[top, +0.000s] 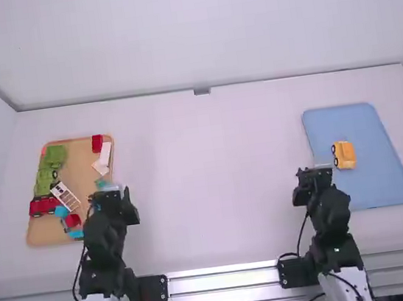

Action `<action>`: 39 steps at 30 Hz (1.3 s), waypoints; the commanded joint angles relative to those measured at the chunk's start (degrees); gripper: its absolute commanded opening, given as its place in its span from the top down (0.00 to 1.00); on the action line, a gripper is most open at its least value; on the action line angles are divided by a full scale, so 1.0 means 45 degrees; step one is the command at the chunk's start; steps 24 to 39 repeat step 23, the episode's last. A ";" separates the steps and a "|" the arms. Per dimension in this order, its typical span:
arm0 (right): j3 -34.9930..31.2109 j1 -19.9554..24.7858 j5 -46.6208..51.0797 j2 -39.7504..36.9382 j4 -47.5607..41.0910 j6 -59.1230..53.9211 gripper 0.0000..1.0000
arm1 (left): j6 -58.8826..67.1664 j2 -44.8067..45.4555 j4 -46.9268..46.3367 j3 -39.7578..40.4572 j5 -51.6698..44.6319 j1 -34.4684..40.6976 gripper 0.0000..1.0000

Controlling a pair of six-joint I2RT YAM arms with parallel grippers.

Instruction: Assemble lego blocks to make yellow taxi

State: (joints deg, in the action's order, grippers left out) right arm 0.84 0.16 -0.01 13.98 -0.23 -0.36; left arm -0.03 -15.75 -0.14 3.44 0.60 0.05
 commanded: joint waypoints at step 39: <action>-0.0187 -0.0036 0.0002 -0.3106 0.0051 0.0080 1.00 | 0.0007 0.3500 0.0032 -0.0765 -0.0134 -0.0012 1.00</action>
